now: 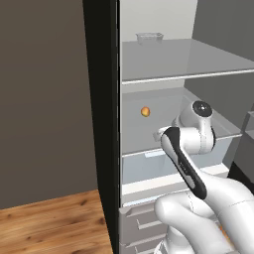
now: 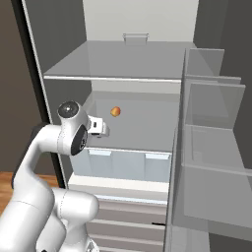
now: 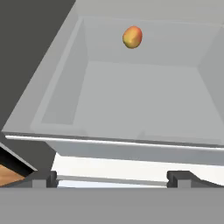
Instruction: Pick the mango and orange from the fridge and place them on the plate next to the blender to make a fruit smoothie.
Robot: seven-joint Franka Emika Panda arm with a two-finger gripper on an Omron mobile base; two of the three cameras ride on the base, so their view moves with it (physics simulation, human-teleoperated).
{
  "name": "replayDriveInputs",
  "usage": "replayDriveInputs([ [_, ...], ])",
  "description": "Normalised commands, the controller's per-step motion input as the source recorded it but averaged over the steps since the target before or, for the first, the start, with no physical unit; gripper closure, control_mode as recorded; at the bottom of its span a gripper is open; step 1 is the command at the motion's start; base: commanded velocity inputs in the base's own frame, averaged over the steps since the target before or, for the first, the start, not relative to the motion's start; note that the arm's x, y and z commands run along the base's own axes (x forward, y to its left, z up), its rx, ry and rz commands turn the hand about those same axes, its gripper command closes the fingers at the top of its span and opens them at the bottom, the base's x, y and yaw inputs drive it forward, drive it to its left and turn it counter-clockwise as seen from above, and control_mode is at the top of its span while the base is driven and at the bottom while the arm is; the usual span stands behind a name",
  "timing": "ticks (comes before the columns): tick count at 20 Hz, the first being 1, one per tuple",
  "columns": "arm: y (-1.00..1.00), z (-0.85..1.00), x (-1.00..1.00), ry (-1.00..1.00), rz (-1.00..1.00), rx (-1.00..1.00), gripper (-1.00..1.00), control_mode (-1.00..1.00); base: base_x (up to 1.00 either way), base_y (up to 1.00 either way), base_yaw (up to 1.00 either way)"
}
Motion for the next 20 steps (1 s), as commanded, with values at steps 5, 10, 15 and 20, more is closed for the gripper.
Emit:
replayDriveInputs([
  [5, 0.00, 0.01, 0.58, -0.03, 0.00, 0.04, -1.00, -1.00, 0.00, 0.00, 0.00],
  [10, 0.00, 0.08, 0.54, -0.01, -0.10, 0.02, -1.00, -1.00, 0.00, 0.00, 0.00],
  [15, 0.00, 0.06, 0.57, 0.00, -0.10, 0.01, -1.00, -1.00, 0.00, 0.00, 0.00],
  [20, 0.00, -0.07, 0.41, -0.07, -0.06, 0.00, -1.00, -1.00, 0.00, 0.00, 0.00],
])
